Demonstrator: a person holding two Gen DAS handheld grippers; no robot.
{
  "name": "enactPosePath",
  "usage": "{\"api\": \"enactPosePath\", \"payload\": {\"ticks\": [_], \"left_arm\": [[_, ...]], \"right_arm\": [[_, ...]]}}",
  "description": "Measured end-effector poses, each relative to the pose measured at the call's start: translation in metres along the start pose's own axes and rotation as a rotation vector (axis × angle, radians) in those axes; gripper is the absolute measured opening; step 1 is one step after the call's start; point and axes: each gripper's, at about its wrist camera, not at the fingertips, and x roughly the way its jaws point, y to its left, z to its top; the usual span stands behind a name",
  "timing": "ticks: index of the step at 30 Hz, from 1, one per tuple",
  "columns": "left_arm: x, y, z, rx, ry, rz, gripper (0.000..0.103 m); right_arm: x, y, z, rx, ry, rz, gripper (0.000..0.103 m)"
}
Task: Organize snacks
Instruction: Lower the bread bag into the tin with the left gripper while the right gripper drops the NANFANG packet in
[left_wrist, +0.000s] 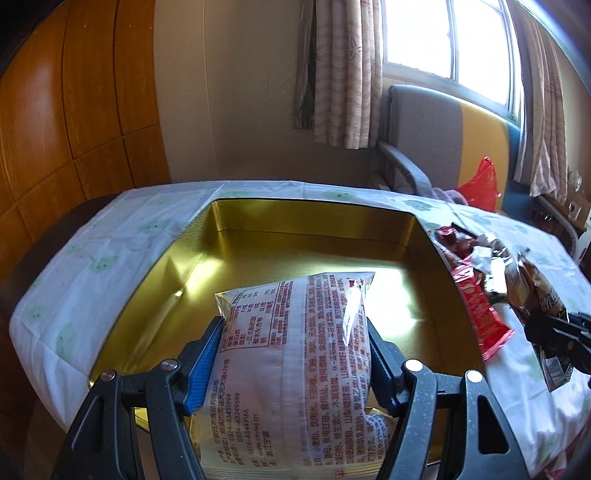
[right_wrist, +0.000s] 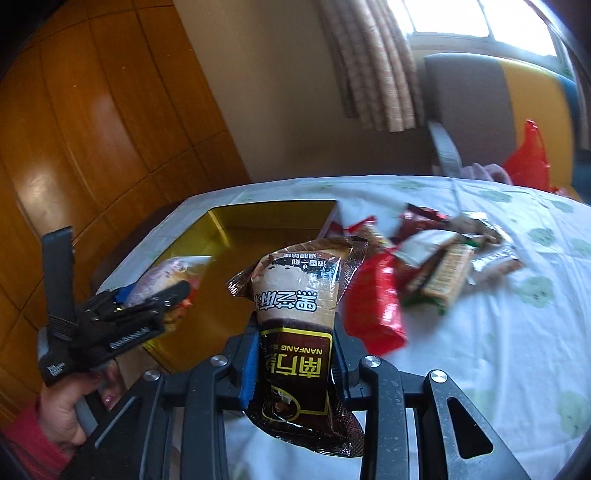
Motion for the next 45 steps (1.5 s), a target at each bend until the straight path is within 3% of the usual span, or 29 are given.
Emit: {"api": "enactPosePath", "payload": {"ticks": [9,18,22,24,25,26,31,45], "left_arm": [[0.010,0.016,0.001,0.038,-0.005,0.091,0.071],[0.022,0.028,0.000,0.077,0.009,0.171,0.071],[0.028,0.026,-0.001,0.100,0.028,0.199,0.072],[0.030,0.024,-0.002,0.119,0.038,0.210,0.072],[0.032,0.023,-0.003,0.122,0.045,0.211,0.073],[0.033,0.024,-0.003,0.119,0.051,0.210,0.073],[0.032,0.029,-0.001,0.073,0.051,0.198,0.073],[0.020,0.055,0.010,-0.134,0.003,0.133,0.074]], "right_arm": [[0.049,0.048,0.012,-0.042,0.048,0.088,0.034],[0.082,0.061,0.010,-0.055,0.103,0.054,0.036],[0.083,0.060,0.009,-0.054,0.084,0.063,0.037],[0.081,0.061,0.010,-0.064,0.069,0.052,0.048],[0.081,0.062,0.009,-0.066,0.059,0.051,0.059],[0.078,0.062,0.009,-0.065,0.045,0.058,0.067],[0.064,0.059,0.007,-0.056,0.005,0.053,0.071],[0.024,0.018,-0.001,0.072,-0.073,0.016,0.076]]}}
